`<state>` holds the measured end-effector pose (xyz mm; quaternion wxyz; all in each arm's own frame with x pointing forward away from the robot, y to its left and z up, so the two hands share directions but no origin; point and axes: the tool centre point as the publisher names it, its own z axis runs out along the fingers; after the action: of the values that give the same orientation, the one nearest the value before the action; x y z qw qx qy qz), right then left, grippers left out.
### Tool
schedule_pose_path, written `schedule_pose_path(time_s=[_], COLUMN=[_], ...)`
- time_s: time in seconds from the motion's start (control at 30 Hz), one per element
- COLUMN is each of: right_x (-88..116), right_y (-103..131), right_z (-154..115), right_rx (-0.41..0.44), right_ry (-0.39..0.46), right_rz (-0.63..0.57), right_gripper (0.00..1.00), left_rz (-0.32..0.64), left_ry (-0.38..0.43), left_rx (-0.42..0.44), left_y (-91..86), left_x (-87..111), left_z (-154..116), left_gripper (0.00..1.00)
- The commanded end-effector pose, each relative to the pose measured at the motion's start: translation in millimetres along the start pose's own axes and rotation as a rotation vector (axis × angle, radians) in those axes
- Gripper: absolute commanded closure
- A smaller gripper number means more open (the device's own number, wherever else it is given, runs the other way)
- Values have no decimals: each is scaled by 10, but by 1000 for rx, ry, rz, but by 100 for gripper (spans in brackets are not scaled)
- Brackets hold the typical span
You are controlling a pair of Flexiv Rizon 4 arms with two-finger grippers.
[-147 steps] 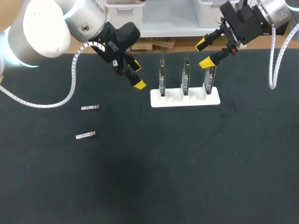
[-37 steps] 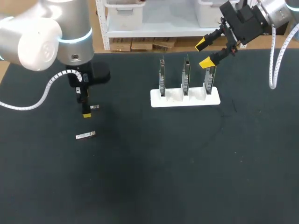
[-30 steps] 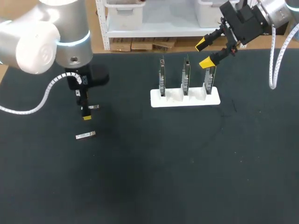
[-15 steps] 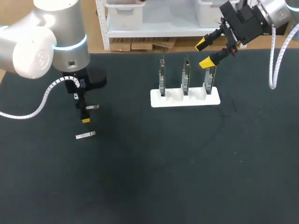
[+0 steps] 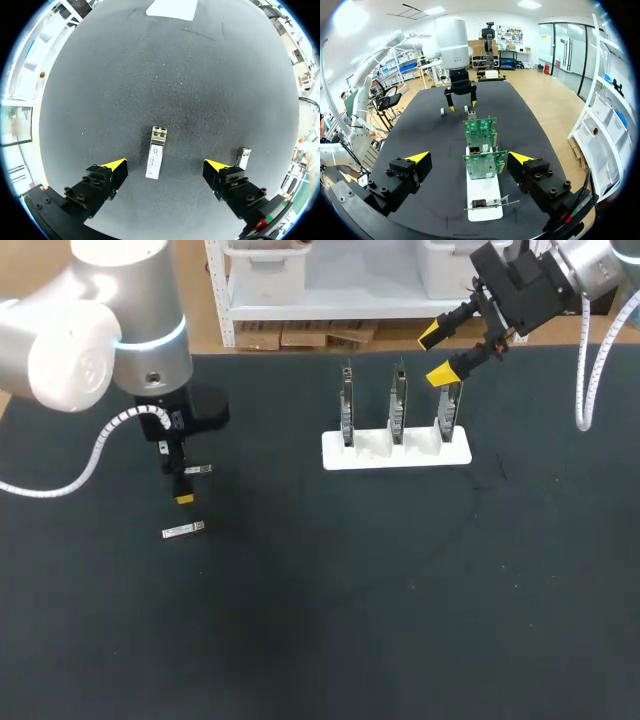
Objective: Pick up the optical module with the left hand, and insert it into the network port with the right hand.
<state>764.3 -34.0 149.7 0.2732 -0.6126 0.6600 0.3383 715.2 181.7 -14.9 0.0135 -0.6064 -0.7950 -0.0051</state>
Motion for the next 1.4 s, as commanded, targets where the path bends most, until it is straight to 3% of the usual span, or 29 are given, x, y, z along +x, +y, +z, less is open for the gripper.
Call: schedule_pose_path(time_s=[0.03,0.67,0.77,0.8,1.4], right_x=[-3,-3,-3,-3,-3], right_y=[15,15,15,15,15], right_z=[0,0,0,0,0], right_rx=[4,4,4,4,4], right_ry=[1,1,1,1,1], right_rz=[1,1,1,1,1], right_gripper=[0,0,0,0,0], left_rz=[12,45,44,42,18], left_ry=[-3,-4,0,2,-18], left_rx=[-1,11,12,14,36], left_y=[12,42,48,51,46], left_x=[9,-15,-13,-10,29], left_z=[15,36,44,50,75], left_gripper=[0,0,71,100,100])
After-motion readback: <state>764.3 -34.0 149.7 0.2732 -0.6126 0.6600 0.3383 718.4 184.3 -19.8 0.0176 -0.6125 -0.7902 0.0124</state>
